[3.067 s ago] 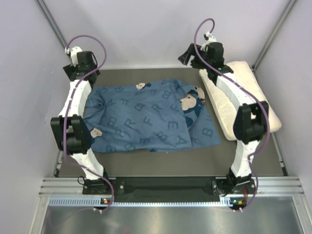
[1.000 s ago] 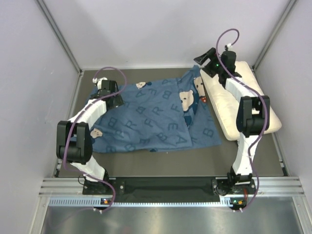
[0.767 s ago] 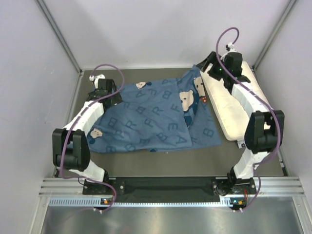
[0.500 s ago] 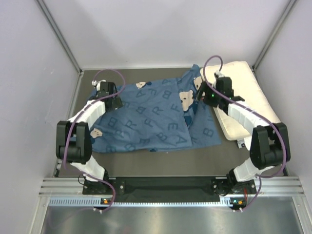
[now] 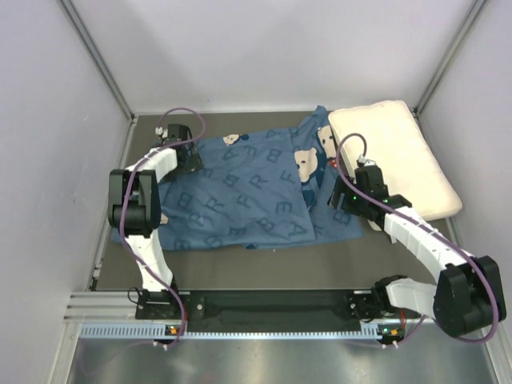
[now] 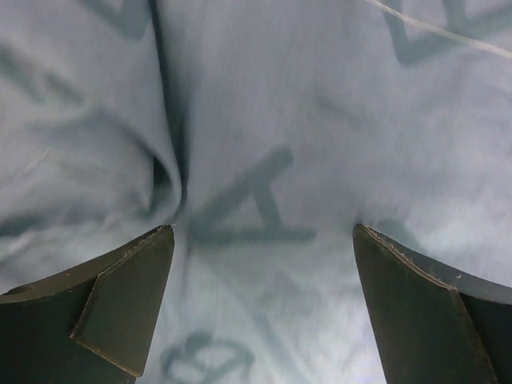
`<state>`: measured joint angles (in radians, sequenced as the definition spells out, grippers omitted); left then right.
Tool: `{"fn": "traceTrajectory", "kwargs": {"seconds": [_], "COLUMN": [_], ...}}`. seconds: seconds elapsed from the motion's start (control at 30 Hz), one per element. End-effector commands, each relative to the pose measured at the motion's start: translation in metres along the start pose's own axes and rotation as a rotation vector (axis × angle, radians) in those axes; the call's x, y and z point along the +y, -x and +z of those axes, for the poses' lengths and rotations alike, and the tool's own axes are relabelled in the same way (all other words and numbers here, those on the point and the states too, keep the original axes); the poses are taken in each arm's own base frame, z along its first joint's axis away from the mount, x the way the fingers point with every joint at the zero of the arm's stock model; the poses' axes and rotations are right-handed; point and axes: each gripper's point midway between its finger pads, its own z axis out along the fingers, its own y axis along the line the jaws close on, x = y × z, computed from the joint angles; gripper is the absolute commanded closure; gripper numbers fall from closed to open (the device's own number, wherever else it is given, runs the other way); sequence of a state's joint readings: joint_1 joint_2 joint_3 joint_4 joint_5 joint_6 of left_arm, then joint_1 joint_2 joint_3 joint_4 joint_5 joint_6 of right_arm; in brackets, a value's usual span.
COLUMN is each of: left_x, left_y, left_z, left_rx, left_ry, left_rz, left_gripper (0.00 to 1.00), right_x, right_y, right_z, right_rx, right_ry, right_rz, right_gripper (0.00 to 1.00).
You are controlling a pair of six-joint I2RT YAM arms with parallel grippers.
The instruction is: Put the pillow into the pillowcase
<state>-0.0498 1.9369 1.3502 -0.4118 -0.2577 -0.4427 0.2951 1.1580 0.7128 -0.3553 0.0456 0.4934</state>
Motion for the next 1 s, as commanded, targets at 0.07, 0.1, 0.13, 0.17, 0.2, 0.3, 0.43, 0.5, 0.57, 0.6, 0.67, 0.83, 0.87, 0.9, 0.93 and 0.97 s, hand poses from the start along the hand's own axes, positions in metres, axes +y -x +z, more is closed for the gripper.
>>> {"fn": "traceTrajectory", "kwargs": {"seconds": [0.07, 0.1, 0.13, 0.17, 0.2, 0.3, 0.43, 0.5, 0.57, 0.6, 0.67, 0.83, 0.87, 0.9, 0.93, 0.97], "left_x": [0.000, 0.000, 0.012, 0.011, 0.015, 0.017, 0.026, 0.033, 0.035, 0.039, 0.040, 0.046, 0.047, 0.048, 0.052, 0.052], "left_y": [0.019, 0.019, 0.021, 0.028, 0.030, 0.038, 0.045, 0.059, 0.067, 0.068, 0.080, 0.094, 0.091, 0.097, 0.094, 0.097], "left_z": [0.022, 0.024, 0.033, 0.034, 0.036, 0.044, 0.055, 0.059, 0.064, 0.069, 0.070, 0.071, 0.069, 0.062, 0.061, 0.058], "left_rx": [0.008, 0.017, 0.027, 0.015, 0.017, 0.015, 0.019, 0.009, 0.008, 0.017, 0.001, -0.016, -0.004, -0.021, -0.023, -0.039], "left_ry": [-0.011, -0.009, 0.011, 0.007, 0.014, 0.014, 0.042, 0.037, 0.029, 0.026, 0.024, 0.042, 0.046, 0.051, 0.060, 0.060], "left_rz": [-0.035, -0.036, -0.058, -0.064, -0.073, -0.085, -0.087, -0.113, -0.130, -0.139, -0.149, -0.154, -0.149, -0.151, -0.149, -0.143], "left_gripper": [0.01, 0.01, 0.01, 0.01, 0.01, 0.01, 0.01, 0.01, 0.01, 0.01, 0.01, 0.01, 0.01, 0.01, 0.01, 0.01], "right_x": [-0.005, 0.003, 0.006, 0.007, 0.007, 0.003, -0.003, -0.006, -0.007, -0.008, -0.007, -0.013, -0.011, -0.010, -0.009, -0.008], "right_y": [-0.043, -0.050, -0.053, -0.059, -0.062, -0.073, -0.089, -0.103, -0.118, -0.123, -0.135, -0.154, -0.157, -0.157, -0.157, -0.158], "right_z": [0.003, 0.003, 0.003, 0.005, 0.006, 0.008, 0.008, 0.009, 0.009, 0.009, 0.008, 0.004, 0.001, -0.001, -0.003, -0.005], "right_rx": [0.118, 0.127, 0.132, 0.141, 0.147, 0.191, 0.230, 0.267, 0.309, 0.320, 0.342, 0.374, 0.380, 0.374, 0.368, 0.372], "right_ry": [-0.079, -0.063, -0.063, -0.078, -0.088, -0.125, -0.179, -0.195, -0.211, -0.217, -0.224, -0.277, -0.278, -0.284, -0.288, -0.290], "right_rz": [-0.030, -0.054, -0.063, -0.069, -0.072, -0.083, -0.081, -0.077, -0.082, -0.087, -0.100, -0.156, -0.187, -0.196, -0.204, -0.211], "right_gripper": [0.23, 0.25, 0.27, 0.27, 0.27, 0.28, 0.30, 0.31, 0.32, 0.35, 0.41, 0.48, 0.62, 0.66, 0.69, 0.80]}}
